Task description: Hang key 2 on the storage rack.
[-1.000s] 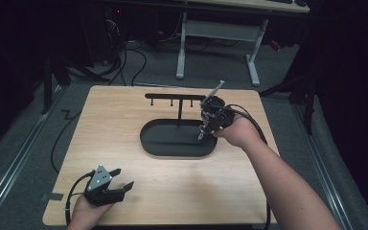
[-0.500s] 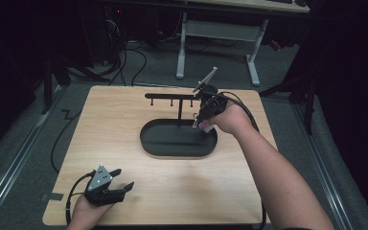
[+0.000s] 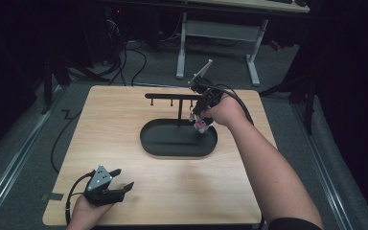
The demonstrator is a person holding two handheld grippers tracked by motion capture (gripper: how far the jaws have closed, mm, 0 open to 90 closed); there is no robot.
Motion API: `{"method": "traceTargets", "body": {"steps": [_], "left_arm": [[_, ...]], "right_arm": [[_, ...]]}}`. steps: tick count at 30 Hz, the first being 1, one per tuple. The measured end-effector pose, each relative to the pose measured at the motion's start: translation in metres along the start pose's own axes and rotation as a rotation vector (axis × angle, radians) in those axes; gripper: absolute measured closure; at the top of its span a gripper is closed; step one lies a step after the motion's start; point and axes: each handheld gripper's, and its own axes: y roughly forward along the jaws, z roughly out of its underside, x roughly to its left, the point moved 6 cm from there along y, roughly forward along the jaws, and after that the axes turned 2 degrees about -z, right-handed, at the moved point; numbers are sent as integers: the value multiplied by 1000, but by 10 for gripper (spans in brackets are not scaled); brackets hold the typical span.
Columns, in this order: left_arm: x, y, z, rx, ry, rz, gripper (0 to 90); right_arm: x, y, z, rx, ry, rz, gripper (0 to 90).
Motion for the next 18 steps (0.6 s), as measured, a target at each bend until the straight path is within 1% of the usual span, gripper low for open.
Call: {"method": "traceTargets", "body": {"steps": [1, 2, 3, 5, 6, 8, 9, 11, 12, 13, 16, 17, 18], "left_arm": [[0, 0, 0, 0, 0, 0, 309], [0, 0, 0, 1, 1, 0, 310], [0, 0, 0, 1, 1, 0, 309], [0, 0, 0, 1, 1, 0, 310], [0, 0, 0, 0, 0, 0, 310], [0, 0, 0, 1, 1, 0, 310], [0, 0, 0, 1, 0, 1, 310], [0, 0, 1, 0, 0, 0, 310], [0, 1, 1, 2, 0, 0, 310], [0, 0, 1, 5, 1, 2, 310], [-1, 1, 1, 6, 3, 0, 310], [-1, 1, 1, 6, 4, 0, 310], [-1, 1, 1, 10, 6, 0, 310]], "right_arm": [[0, 0, -1, 0, 12, 0, 891], [-1, 0, -3, -4, 9, 2, 891], [-1, -1, -4, -2, 16, 3, 891], [-3, 0, -6, -9, 6, 3, 891], [-3, -1, -6, -8, 20, 3, 891], [-5, 1, -7, -13, 7, 2, 891], [-5, 2, -7, -5, 20, 5, 890], [-7, 4, -7, -5, 15, 6, 890], [-7, 4, -7, 0, 30, 6, 890], [-8, 4, -8, -7, 22, 6, 890], [-12, 5, -9, -10, 21, 4, 889], [-13, 6, -9, -8, 27, -1, 889], [-12, 6, -9, -4, 46, -2, 888]]}}
